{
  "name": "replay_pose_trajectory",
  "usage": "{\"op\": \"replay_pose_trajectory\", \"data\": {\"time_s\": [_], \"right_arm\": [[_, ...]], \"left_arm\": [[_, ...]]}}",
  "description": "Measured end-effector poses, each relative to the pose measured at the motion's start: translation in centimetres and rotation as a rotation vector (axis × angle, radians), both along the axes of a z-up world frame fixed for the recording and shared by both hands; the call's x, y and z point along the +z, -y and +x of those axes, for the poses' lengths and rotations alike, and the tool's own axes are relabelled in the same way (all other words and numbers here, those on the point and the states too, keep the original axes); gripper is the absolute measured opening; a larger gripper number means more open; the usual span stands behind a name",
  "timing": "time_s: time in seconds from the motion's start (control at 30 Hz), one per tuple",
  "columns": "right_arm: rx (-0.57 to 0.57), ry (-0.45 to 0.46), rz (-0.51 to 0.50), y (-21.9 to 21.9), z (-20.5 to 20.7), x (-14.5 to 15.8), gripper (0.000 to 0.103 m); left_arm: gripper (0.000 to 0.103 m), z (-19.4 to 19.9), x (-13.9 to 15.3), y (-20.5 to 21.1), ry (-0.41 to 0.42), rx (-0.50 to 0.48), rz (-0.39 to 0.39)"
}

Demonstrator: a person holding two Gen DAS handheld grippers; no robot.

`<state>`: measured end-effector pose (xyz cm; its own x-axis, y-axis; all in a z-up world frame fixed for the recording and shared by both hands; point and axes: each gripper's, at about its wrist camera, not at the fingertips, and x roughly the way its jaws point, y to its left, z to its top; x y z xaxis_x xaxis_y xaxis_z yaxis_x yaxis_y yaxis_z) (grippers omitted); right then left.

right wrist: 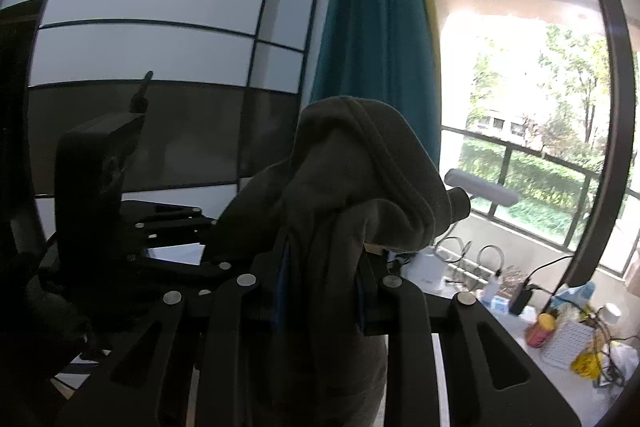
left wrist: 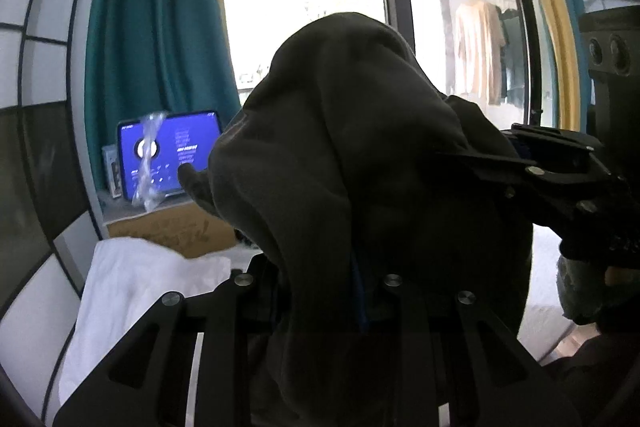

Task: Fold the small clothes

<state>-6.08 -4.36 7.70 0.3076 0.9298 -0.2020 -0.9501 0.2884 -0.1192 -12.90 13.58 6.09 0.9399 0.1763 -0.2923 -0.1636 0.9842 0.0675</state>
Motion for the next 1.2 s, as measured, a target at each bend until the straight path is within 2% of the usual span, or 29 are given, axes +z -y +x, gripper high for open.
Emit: {"op": "replay_pose_trajectory", "data": {"time_s": [0.23, 0.7, 1.2], "right_arm": [[-0.017, -0.058, -0.038, -1.0, 1.7, -2.3, 0.026], [-0.116, -0.205, -0.121, -5.3, 10.2, -6.8, 0.026], [-0.164, -0.405, -0.235, -10.4, 18.9, -14.2, 0.026]], "left_arm": [[0.029, 2.2, -1.9, -2.1, -0.068, 0.001, -0.03], [0.029, 9.8, -6.6, -5.1, -0.227, -0.058, -0.09], [0.029, 16.9, -13.2, -9.5, -0.415, -0.053, -0.233]]}}
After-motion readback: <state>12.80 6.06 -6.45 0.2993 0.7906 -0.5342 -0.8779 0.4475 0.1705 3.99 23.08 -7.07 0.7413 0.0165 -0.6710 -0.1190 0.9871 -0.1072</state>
